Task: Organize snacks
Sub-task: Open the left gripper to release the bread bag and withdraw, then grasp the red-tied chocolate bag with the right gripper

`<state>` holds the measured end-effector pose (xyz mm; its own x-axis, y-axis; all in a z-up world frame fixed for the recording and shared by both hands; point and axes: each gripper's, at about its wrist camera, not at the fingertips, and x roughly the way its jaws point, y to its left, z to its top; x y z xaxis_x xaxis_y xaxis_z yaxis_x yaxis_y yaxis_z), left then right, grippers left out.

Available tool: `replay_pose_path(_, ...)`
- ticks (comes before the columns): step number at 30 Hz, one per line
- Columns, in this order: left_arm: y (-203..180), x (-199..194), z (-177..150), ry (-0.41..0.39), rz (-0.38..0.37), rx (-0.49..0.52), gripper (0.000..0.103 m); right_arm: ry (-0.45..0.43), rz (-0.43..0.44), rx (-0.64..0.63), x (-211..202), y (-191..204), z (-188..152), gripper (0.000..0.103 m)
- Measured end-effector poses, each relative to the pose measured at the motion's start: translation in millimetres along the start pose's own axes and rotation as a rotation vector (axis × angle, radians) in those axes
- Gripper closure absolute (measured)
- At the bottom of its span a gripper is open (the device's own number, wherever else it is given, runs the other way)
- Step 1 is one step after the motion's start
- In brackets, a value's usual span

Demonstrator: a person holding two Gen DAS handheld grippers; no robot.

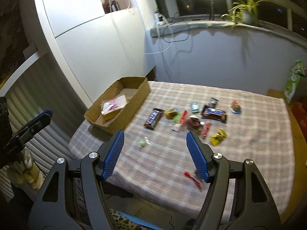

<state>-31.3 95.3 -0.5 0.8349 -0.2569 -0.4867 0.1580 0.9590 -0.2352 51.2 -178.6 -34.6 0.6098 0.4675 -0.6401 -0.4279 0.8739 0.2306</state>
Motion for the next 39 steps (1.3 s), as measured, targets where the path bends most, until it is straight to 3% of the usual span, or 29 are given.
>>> replay_pose_path(6,-16.9,26.6,-24.8,0.075,-0.032,0.027,0.045,-0.020,-0.093,-0.015,-16.3,-16.4,-30.9,0.033)
replay_pose_path(9,-22.9,51.9,-36.0,0.143,-0.058,0.031,0.055,-0.005,-0.158,-0.011,-14.8,-23.8,-50.1,0.033)
replay_pose_path(12,-28.3,77.2,-47.7,0.202,-0.065,0.053,0.058,0.032,-0.216,0.001,-3.0,-32.1,-68.1,0.033)
replay_pose_path(15,-30.4,106.2,-58.1,0.265,-0.060,0.077,0.067,0.073,-0.225,0.047,12.3,-43.5,-81.7,0.034)
replay_pose_path(19,-26.7,146.5,-68.4,0.348,-0.051,0.095,0.075,0.123,-0.226,0.102,40.1,-57.3,-90.6,0.050)
replay_pose_path(26,-12.4,187.8,-72.9,0.417,-0.014,0.132,0.078,0.177,-0.210,0.190,68.6,-78.7,-86.4,0.050)
replay_pose_path(31,-8.1,206.7,-73.9,0.471,-0.041,0.152,0.078,0.209,-0.192,0.225,86.5,-83.6,-81.0,0.050)
replay_pose_path(39,-6.1,218.7,-74.4,0.485,-0.050,0.179,0.078,0.231,-0.206,0.226,100.4,-84.5,-75.5,0.050)
